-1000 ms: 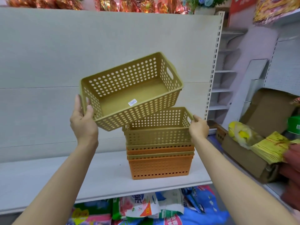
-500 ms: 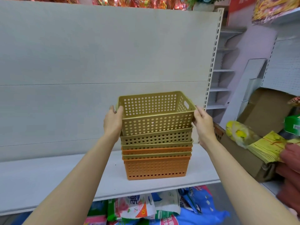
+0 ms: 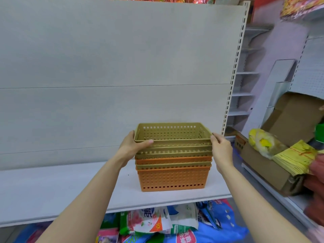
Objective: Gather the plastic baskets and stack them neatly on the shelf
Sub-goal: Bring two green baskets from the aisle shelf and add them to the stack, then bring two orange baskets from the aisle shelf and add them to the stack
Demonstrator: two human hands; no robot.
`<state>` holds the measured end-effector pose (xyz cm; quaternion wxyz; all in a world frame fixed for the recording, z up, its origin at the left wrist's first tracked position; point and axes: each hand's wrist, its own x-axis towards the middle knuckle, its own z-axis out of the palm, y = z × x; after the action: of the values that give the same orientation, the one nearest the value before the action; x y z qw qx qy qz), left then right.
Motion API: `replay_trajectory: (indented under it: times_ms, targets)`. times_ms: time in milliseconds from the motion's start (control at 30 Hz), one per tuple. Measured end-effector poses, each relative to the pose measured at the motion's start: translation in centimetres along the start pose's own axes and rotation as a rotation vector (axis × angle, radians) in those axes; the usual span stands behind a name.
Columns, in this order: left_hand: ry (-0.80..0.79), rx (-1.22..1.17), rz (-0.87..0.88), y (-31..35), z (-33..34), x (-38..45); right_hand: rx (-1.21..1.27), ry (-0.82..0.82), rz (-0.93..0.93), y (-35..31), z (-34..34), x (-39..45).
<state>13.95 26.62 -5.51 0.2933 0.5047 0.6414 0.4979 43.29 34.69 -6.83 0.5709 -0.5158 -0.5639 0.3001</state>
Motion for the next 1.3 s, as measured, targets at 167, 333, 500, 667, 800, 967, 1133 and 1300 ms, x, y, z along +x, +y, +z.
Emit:
replay_trajectory:
  times_ms: [167,333,500,667,800,967,1133,1300]
  targets:
    - [0.023,0.025,-0.004,0.4,0.3,-0.9,-0.040,-0.080,0.004,0.6,-0.7,0.0]
    - [0.007,0.211,0.002,1.0,-0.5,-2.7,-0.335,-0.028,-0.116,-0.4,-0.3,-1.0]
    - [0.157,0.743,0.110,0.8,-3.9,-6.0,-0.465,-0.019,-0.527,-3.7,2.3,-5.3]
    - [0.244,0.947,0.194,-1.4,-8.7,-11.8,-0.399,-0.259,-0.727,-5.4,7.8,-12.1]
    - [0.315,1.046,0.197,-4.1,-13.3,-16.3,-0.354,-0.399,-0.816,-6.2,13.0,-18.2]
    - [0.356,1.178,0.172,-7.5,-19.9,-21.0,-0.317,-0.480,-0.901,-7.5,18.7,-25.2]
    - [0.374,1.260,0.098,-10.5,-26.9,-25.6,-0.311,-0.550,-0.973,-9.5,24.0,-30.8]
    - [0.440,1.235,-0.029,-12.8,-33.9,-30.4,-0.284,-0.609,-0.999,-11.8,29.3,-36.5]
